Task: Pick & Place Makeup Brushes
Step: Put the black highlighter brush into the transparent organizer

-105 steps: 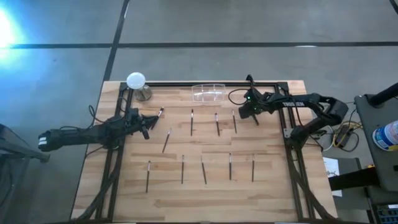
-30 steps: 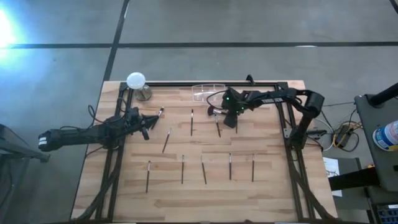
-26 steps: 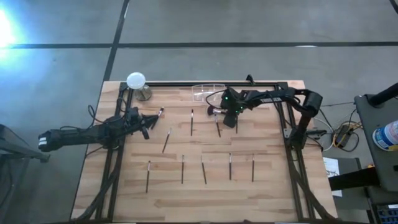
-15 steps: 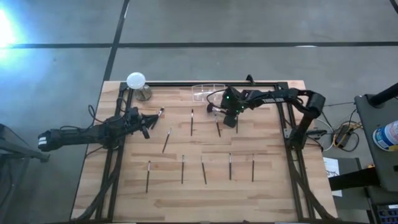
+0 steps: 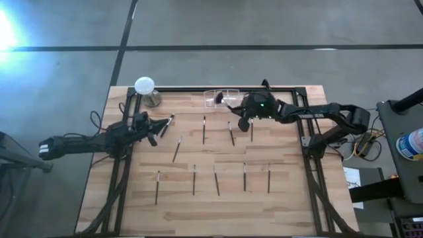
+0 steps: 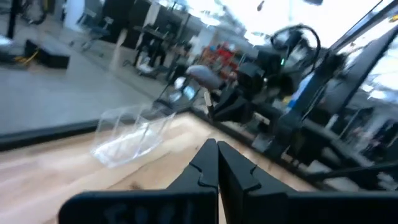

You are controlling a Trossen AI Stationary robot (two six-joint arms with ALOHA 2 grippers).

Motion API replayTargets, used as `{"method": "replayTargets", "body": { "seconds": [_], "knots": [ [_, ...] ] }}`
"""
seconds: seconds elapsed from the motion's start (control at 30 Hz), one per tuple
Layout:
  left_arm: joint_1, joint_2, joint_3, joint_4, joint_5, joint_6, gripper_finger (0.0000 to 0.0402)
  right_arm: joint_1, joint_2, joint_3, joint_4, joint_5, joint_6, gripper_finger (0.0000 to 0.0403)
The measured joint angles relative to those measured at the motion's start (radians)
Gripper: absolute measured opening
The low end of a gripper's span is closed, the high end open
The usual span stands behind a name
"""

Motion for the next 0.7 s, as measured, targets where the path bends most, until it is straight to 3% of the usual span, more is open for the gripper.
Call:
{"method": "replayTargets", "body": {
  "seconds": [0.17,0.37,0.5,0.7],
  "knots": [
    [0.000,0.112,0.000,0.184,0.088,0.016,0.0000,0.054,0.007,-0.049,0.229,-0.005,0.027,0.0029],
    [0.000,0.277,0.002,0.413,0.090,0.021,0.0000,0.136,0.073,-0.043,0.381,-0.005,0.063,0.0029],
    [0.000,0.396,0.063,0.449,0.088,0.035,0.0014,0.189,0.145,-0.003,0.487,-0.004,0.085,0.0029],
    [0.000,0.577,0.205,0.483,0.119,0.071,0.0058,0.253,0.264,0.120,0.512,-0.004,0.085,0.0029]
  ]
}}
